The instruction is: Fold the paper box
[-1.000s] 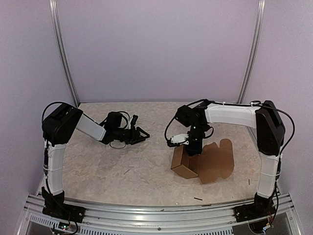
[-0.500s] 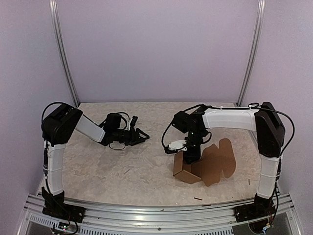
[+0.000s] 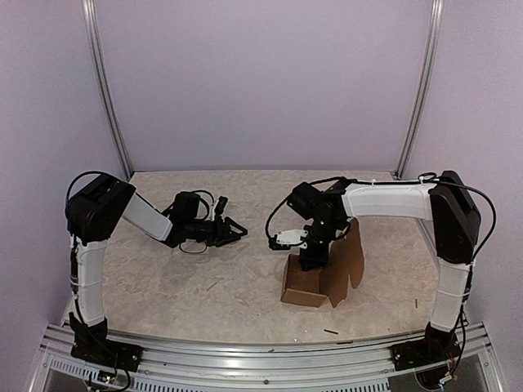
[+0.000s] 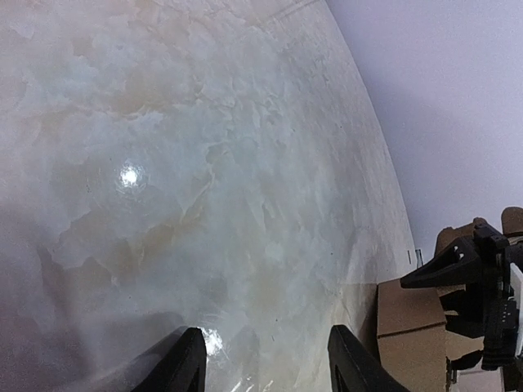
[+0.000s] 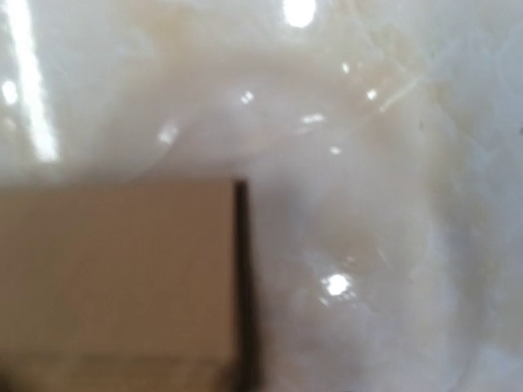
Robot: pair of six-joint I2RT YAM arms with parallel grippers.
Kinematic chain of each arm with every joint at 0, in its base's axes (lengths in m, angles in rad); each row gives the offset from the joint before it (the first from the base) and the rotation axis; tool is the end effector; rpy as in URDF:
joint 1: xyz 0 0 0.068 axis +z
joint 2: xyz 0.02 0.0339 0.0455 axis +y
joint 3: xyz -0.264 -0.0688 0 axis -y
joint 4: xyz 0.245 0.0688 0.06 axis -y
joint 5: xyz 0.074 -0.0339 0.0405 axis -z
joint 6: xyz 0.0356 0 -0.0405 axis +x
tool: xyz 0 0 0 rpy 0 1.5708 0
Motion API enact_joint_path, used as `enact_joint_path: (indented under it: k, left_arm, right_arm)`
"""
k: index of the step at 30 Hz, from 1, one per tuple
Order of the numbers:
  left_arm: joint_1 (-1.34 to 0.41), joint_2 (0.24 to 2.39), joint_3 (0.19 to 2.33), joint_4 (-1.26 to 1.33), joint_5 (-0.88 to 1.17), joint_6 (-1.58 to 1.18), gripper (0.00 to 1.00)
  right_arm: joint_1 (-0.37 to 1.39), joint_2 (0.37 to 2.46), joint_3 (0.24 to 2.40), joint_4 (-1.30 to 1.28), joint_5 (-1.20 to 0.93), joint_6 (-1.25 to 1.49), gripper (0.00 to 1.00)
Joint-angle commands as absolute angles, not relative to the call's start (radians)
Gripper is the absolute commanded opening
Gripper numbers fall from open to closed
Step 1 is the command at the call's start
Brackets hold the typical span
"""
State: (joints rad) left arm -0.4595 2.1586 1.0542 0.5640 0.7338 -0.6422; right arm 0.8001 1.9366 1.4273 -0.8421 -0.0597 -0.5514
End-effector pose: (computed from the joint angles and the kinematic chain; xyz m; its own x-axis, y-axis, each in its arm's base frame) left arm 0.3625 -0.2060 0.0897 -0.8748 -0.0634 -0.4803 0.3997 0.4657 -0.7895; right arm 0.2642 0.2751 0.1861 -0.1992 -0.9559 -0.2159 -0.9739 0.2176 -0.0644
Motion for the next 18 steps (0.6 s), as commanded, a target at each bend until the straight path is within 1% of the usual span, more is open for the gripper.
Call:
enact_joint_path:
  k: [1,14,18]
  left_arm:
    - [-0.454,2.148,1.019,0.517,0.719,-0.632,0.50]
    - [-0.446,2.166,1.020,0.542,0.741,-0.632,0.50]
    - [-0.440,2.176,1.019,0.564,0.751,-0.644,0.50]
  right_arm:
    - [0.804,1.957,1.424,-0.874,-0.006,-0.564,0.39]
    - [0.823,2.038,1.466,-0.887,-0.013,-0.538,0.38]
    - [0.826,2.057,1.476,-0.879,0.016,-0.534,0.34]
